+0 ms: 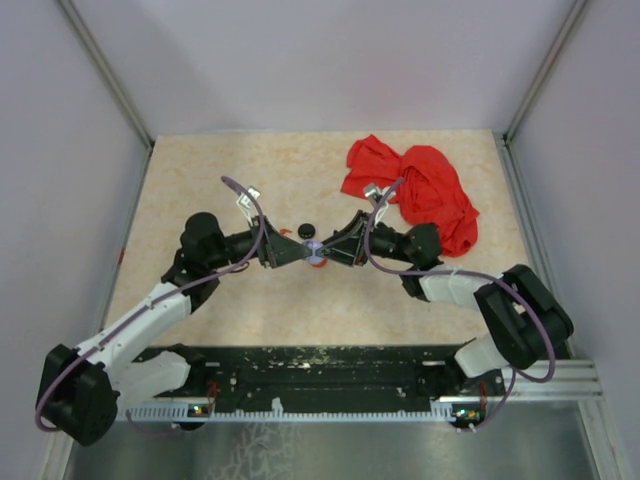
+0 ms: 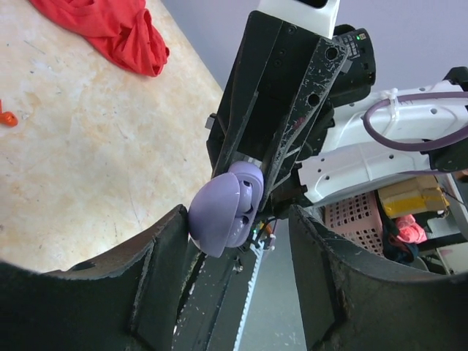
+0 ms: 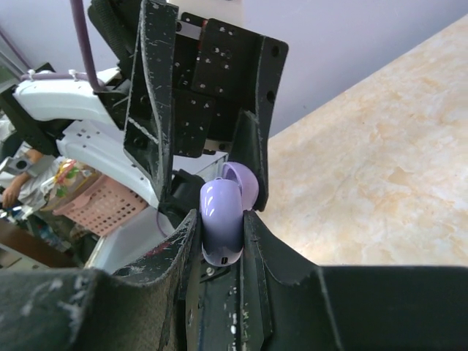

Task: Insert the wireless bluetooth earbuds into the charging case
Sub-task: Close the charging case.

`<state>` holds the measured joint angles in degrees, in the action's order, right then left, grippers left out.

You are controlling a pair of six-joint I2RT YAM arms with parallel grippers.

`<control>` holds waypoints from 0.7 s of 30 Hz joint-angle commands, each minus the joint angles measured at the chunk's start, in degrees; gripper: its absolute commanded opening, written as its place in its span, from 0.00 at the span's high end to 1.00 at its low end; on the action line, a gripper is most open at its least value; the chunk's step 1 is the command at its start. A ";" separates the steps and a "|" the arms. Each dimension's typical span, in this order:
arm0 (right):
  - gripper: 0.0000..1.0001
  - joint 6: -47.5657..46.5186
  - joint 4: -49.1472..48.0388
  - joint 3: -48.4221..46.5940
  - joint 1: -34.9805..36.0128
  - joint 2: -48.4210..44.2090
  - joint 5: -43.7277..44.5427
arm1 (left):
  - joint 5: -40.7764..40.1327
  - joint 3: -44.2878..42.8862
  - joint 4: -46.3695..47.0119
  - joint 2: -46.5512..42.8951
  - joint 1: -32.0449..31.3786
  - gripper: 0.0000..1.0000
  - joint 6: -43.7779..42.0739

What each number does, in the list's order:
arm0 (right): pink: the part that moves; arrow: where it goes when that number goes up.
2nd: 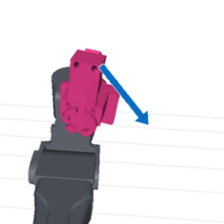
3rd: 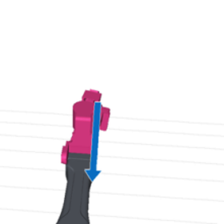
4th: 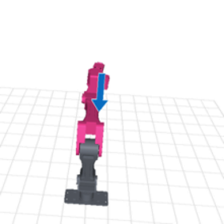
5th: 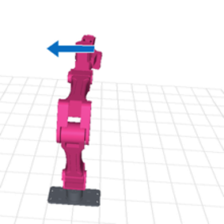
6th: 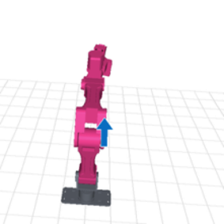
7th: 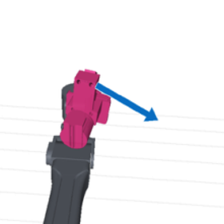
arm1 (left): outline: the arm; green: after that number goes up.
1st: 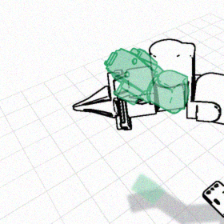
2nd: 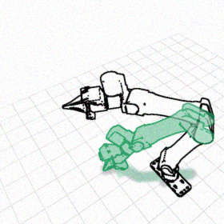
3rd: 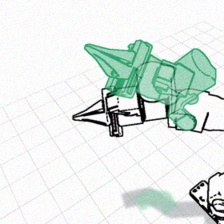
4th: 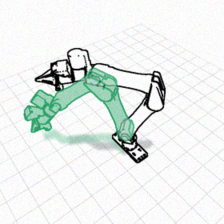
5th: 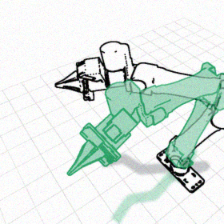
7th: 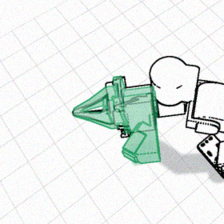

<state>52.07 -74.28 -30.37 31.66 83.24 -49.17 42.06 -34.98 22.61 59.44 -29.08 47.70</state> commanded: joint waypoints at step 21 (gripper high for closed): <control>1.00 -6.64 12.69 0.96 -3.45 -5.94 4.83 | -7.69 -2.66 -13.24 -6.04 1.73 0.35 -9.67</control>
<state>47.18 -63.66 -30.02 30.30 80.66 -46.81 38.17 -35.03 15.59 55.68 -28.51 42.68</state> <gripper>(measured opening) 0.254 0.632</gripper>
